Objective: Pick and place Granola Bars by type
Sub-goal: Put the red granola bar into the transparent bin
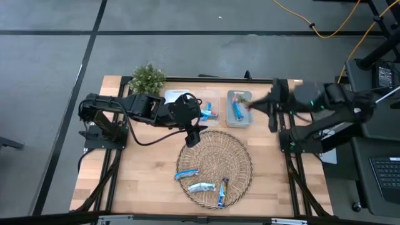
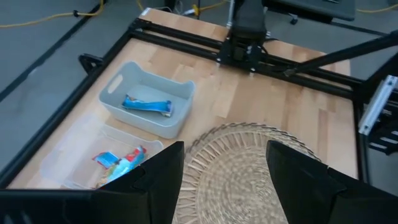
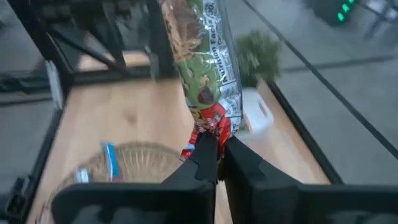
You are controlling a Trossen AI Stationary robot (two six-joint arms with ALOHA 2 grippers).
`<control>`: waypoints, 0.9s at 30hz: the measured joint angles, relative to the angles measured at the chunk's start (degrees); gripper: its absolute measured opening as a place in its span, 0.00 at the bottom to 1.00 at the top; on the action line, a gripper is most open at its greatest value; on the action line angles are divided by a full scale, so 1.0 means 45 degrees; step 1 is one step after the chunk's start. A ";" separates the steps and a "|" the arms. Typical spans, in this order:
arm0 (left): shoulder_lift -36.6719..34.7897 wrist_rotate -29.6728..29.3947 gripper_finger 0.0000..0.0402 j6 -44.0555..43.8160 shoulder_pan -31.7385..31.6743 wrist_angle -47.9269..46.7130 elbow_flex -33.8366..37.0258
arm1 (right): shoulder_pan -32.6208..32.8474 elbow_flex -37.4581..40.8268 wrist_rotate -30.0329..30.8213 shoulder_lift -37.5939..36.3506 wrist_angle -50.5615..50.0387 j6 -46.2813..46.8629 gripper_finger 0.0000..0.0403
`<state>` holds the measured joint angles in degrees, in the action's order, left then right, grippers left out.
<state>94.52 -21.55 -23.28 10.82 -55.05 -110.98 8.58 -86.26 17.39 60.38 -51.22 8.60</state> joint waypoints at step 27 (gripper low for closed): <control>0.0000 -0.1283 0.55 -0.1051 -0.0007 0.0095 0.0000 | -0.7881 -0.4061 -0.4536 0.7494 -0.3179 -0.5316 0.05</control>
<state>94.52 -27.32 -28.01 10.79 -54.62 -110.98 -26.89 -104.53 -3.02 94.10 -65.52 -15.32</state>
